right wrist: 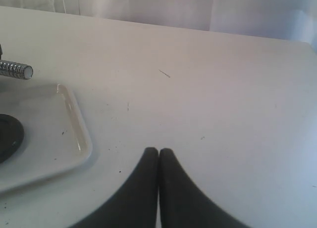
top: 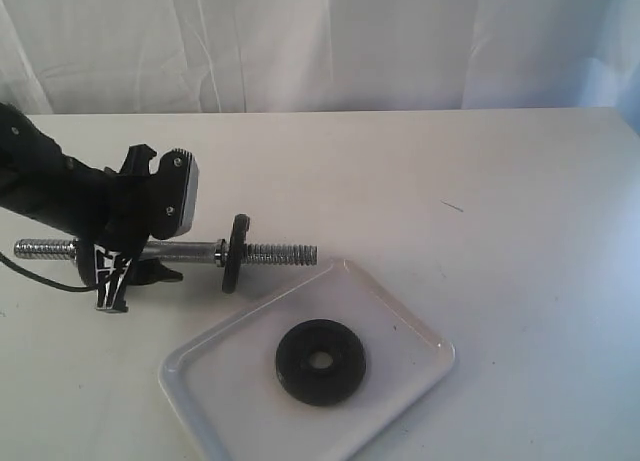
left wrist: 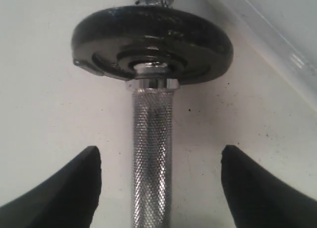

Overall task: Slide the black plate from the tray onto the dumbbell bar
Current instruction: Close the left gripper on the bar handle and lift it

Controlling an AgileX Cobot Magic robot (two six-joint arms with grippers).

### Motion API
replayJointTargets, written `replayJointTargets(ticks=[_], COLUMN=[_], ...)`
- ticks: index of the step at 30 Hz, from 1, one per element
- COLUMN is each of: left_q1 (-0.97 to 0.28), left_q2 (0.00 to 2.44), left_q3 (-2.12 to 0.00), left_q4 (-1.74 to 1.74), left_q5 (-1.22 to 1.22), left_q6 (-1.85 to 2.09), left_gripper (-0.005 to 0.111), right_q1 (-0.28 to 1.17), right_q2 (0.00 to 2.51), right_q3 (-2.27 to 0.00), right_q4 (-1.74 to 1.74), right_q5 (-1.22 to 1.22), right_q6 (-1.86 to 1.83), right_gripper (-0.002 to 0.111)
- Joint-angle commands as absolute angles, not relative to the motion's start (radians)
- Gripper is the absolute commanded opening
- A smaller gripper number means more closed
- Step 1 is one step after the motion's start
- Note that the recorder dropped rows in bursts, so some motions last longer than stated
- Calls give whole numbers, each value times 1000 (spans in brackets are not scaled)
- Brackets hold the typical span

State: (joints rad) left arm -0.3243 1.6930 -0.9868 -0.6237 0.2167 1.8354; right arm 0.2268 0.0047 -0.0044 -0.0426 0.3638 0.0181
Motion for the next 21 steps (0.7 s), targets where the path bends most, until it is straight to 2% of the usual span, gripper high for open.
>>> replayJointTargets(ticks=[1,21], left_q1=[-332,-333], left_q2=[1731,1828], left_q3=[-991,-991], left_q4=[-619,-619], left_q5=[187,73], left_q6=[1836,1863], left_gripper=[71,71], right_q1=[220,220], right_q2=[0,0], right_q3=[0,0], right_q4=[-49,-49], right_q5=[347,347], right_q6=[23,23], right_gripper=[0,0])
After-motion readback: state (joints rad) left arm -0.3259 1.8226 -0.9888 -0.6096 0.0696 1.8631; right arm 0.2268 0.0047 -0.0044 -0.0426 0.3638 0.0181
